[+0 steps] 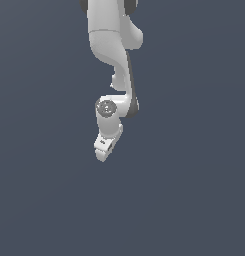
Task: Pick up the object and move it to a goal position.
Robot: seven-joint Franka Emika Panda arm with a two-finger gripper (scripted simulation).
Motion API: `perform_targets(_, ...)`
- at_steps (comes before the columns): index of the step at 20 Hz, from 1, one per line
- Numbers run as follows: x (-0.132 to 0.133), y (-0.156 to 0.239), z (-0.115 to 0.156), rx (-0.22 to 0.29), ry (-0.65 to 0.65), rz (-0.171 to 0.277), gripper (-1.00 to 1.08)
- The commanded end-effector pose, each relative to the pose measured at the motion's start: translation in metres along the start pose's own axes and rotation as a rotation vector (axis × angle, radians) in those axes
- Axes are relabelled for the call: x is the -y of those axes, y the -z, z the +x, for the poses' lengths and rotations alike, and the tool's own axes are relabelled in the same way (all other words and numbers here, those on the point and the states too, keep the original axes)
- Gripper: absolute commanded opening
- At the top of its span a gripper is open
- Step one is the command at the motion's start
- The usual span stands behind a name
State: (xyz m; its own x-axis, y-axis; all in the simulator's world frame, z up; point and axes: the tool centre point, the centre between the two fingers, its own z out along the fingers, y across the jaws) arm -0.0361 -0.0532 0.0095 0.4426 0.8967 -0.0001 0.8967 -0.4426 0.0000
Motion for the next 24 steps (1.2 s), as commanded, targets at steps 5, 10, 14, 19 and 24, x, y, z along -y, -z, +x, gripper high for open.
perform_targets(5, 0.0, -0.001, 0.0, 0.0, -0.001, 0.0, -1.0)
perform_targets(10, 0.001, 0.004, 0.002, 0.0, 0.0, 0.0, -1.0)
perform_targets(14, 0.006, 0.015, 0.006, 0.0, 0.001, 0.0, -1.0)
perform_targets(19, 0.015, 0.041, 0.015, 0.001, 0.001, 0.0, -1.0)
perform_targets(24, 0.028, 0.08, 0.03, 0.002, 0.001, -0.001, -1.0)
